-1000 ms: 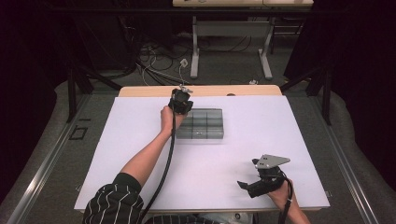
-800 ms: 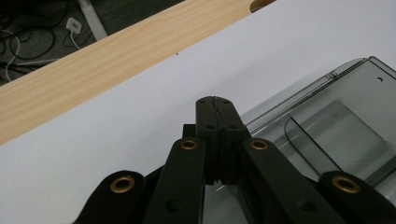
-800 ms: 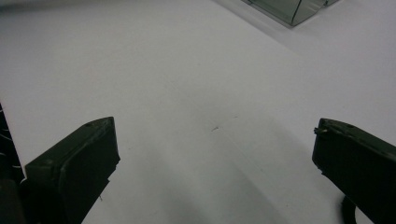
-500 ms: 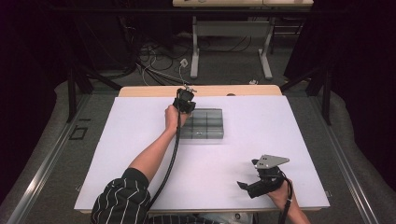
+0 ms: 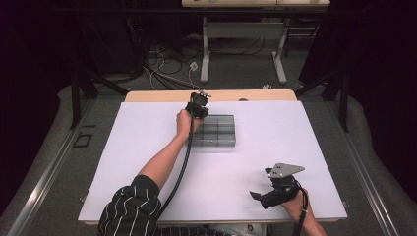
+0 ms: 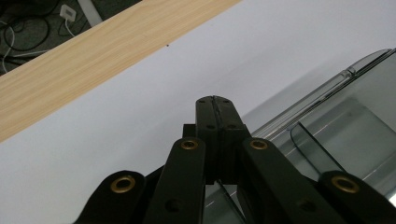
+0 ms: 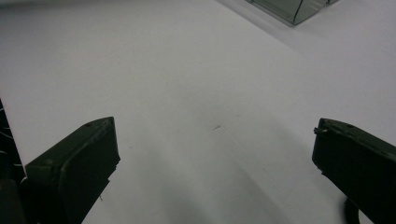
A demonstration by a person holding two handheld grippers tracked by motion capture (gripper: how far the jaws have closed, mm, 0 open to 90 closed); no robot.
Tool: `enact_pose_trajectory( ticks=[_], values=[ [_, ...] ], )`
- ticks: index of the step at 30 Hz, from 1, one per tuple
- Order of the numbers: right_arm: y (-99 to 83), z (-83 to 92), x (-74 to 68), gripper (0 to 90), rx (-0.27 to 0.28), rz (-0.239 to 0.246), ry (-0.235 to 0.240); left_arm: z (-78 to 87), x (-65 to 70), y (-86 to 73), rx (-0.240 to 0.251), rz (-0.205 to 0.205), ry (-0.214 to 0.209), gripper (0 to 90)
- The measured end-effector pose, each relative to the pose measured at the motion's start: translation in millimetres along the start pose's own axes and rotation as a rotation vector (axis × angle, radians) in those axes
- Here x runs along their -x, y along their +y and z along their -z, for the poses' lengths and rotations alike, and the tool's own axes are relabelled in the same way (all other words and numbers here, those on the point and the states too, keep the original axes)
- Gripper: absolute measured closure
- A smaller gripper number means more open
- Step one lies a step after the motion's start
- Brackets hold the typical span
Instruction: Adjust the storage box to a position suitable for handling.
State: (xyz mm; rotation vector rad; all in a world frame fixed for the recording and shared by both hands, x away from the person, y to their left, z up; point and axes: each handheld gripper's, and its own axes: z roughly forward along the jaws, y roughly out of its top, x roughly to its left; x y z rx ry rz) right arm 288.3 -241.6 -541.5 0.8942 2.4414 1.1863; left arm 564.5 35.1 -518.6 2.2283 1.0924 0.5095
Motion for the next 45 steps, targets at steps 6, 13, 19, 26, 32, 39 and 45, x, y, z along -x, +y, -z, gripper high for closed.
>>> enact_pose_trajectory(
  ticks=[6, 13, 19, 26, 32, 39, 45],
  values=[
    [-0.2, 0.8, -0.5, 0.0, -0.001, -0.007, -0.003, -2.5, 5.2, 0.8, -0.02, -0.008, -0.009, 90.0],
    [0.0, 0.7, 0.0, 0.0, 0.001, 0.0, -0.002, 0.8, 9.8, -2.3, -0.036, -0.016, -0.017, 90.0],
    [0.0, 0.6, -0.6, 0.0, -0.002, -0.005, -0.003, 3.8, 13.1, -6.2, -0.027, -0.025, -0.023, 90.0],
    [0.1, 0.7, -0.5, 0.0, -0.001, -0.003, -0.005, 7.8, 16.4, -9.7, -0.036, -0.037, -0.023, 90.0],
    [0.0, 0.6, -0.6, 0.0, -0.003, -0.005, -0.004, 10.2, 18.7, -12.9, -0.034, -0.043, -0.029, 90.0],
    [0.0, 0.1, -0.1, 0.0, -0.002, -0.001, -0.001, 14.2, 22.4, -16.8, -0.037, -0.051, -0.031, 90.0],
    [0.0, 0.0, -0.1, 0.0, -0.003, -0.002, 0.001, 17.2, 24.6, -20.4, -0.034, -0.051, -0.034, 90.0]
  ],
)
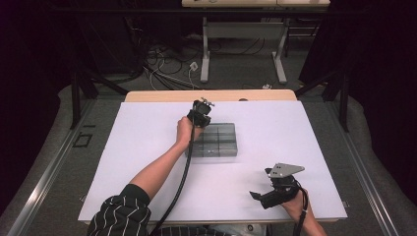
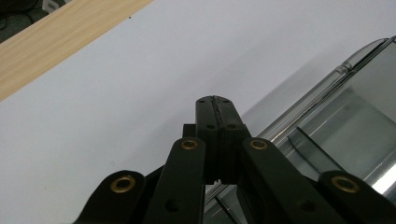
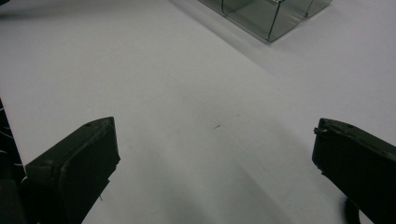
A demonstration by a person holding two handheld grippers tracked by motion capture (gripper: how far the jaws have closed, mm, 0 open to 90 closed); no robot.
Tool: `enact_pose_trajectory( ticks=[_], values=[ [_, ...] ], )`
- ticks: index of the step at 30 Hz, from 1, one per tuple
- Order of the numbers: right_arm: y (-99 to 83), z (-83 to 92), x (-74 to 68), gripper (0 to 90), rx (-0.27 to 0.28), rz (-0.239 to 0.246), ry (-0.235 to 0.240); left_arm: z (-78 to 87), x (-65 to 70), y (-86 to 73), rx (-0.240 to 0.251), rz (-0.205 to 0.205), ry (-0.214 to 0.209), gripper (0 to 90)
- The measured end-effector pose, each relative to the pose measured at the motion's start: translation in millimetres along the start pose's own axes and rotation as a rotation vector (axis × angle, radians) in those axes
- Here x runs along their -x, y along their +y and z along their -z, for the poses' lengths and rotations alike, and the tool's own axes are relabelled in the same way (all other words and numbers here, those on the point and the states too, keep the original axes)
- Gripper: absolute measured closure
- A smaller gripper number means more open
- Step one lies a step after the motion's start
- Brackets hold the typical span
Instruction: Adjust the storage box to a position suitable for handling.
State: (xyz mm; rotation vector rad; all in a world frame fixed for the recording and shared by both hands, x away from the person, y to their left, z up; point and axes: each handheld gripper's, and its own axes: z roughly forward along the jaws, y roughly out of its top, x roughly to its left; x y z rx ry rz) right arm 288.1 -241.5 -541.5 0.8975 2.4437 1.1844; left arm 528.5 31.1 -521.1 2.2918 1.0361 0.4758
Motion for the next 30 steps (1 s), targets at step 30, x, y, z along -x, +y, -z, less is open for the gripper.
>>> enact_pose_trajectory(
  ticks=[30],
  values=[
    [-0.1, 0.0, 0.0, 0.0, -0.003, -0.002, -0.002, 11.8, 17.9, -12.3, 0.016, -0.047, -0.038, 90.0]
  ],
)
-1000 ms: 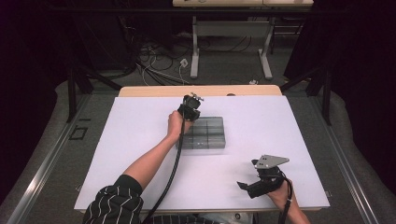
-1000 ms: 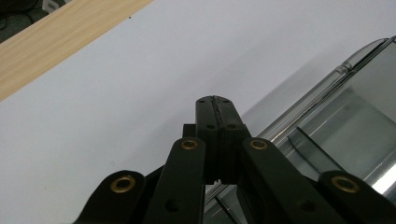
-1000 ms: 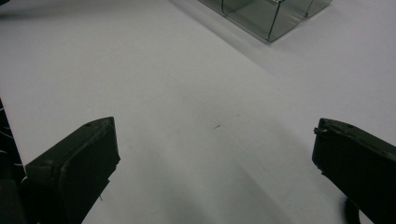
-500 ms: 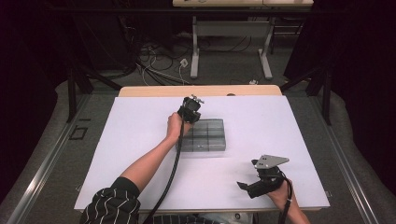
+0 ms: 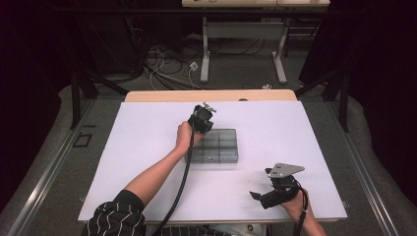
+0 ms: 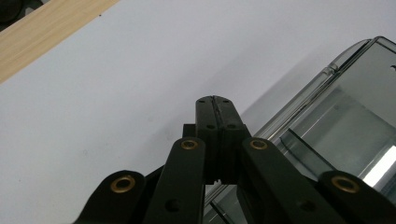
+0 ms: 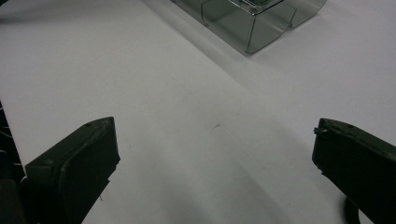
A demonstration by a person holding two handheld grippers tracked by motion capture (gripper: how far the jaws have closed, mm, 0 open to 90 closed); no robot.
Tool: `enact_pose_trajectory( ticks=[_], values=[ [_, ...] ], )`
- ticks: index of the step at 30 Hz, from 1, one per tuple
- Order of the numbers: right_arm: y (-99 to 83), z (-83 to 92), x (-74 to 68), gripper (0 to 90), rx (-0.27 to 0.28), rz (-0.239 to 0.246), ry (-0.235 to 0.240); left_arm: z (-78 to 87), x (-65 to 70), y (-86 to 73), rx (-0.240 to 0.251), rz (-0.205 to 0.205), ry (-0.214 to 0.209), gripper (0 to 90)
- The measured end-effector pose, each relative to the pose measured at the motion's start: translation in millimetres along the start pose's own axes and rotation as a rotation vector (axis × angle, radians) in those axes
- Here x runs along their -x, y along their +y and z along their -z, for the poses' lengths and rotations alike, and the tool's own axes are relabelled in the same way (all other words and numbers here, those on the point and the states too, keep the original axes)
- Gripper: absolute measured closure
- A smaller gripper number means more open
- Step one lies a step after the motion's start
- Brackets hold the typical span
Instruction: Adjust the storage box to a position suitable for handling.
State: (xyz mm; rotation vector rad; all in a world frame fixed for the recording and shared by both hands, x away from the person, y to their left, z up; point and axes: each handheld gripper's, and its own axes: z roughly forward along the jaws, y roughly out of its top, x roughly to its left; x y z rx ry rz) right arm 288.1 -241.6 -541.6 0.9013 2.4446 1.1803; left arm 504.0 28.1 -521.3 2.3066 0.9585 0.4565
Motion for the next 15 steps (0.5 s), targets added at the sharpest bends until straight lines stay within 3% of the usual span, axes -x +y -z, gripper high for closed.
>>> enact_pose_trajectory(
  ticks=[12, 15],
  values=[
    [-0.1, -0.6, 0.0, 0.0, 0.001, 0.0, -0.003, 4.7, -1.8, -8.6, -0.02, 0.026, 0.005, 90.0],
    [-0.1, -0.6, 0.0, 0.0, 0.0, 0.001, -0.003, 6.4, -1.8, -10.0, -0.029, 0.016, 0.008, 90.0]
  ],
)
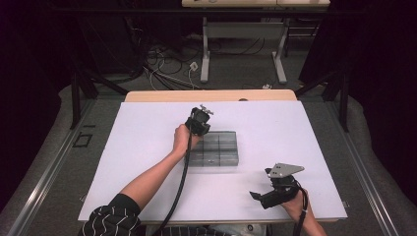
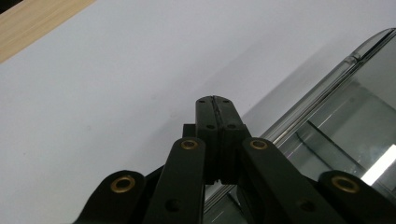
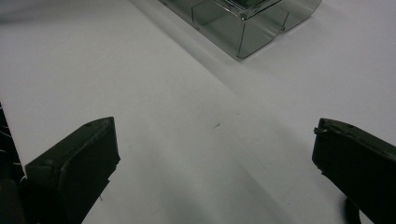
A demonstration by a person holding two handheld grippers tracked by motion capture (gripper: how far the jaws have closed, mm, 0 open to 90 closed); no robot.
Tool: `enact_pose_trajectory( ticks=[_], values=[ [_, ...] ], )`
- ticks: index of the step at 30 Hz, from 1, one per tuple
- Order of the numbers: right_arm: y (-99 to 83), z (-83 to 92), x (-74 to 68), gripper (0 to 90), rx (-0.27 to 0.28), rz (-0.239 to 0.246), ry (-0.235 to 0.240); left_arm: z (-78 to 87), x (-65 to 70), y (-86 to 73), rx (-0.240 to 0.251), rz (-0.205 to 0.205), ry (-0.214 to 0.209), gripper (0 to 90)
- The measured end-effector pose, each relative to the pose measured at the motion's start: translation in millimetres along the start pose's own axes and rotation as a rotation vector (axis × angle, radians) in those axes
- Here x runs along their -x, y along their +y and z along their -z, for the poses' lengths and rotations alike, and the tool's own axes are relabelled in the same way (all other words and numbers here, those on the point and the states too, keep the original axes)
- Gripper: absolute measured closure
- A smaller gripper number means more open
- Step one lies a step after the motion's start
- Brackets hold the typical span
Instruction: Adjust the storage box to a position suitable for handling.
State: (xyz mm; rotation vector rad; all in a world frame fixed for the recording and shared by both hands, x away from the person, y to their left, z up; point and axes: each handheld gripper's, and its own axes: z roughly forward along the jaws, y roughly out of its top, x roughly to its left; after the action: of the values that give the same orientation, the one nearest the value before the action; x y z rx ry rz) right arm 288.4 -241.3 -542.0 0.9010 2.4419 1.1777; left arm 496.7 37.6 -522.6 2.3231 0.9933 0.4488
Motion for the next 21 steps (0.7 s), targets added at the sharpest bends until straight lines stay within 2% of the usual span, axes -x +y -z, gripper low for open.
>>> enact_pose_trajectory(
  ticks=[4, 9, 14, 21],
  values=[
    [0.0, -0.1, -0.3, 0.0, -0.002, -0.004, -0.002, 1.4, -0.3, -2.0, -0.017, -0.008, 0.005, 90.0],
    [0.2, 0.0, -0.4, 0.0, -0.004, -0.001, 0.002, 3.4, -3.2, -5.6, -0.004, 0.006, 0.003, 88.7],
    [0.0, 0.1, -0.4, 0.0, -0.001, -0.003, -0.003, 10.6, -8.2, -8.4, 0.019, 0.028, 0.015, 75.6],
    [0.1, 0.0, -0.3, 0.0, -0.004, -0.001, 0.002, 30.3, -14.5, -16.7, 0.058, 0.04, 0.018, 47.8]
  ],
)
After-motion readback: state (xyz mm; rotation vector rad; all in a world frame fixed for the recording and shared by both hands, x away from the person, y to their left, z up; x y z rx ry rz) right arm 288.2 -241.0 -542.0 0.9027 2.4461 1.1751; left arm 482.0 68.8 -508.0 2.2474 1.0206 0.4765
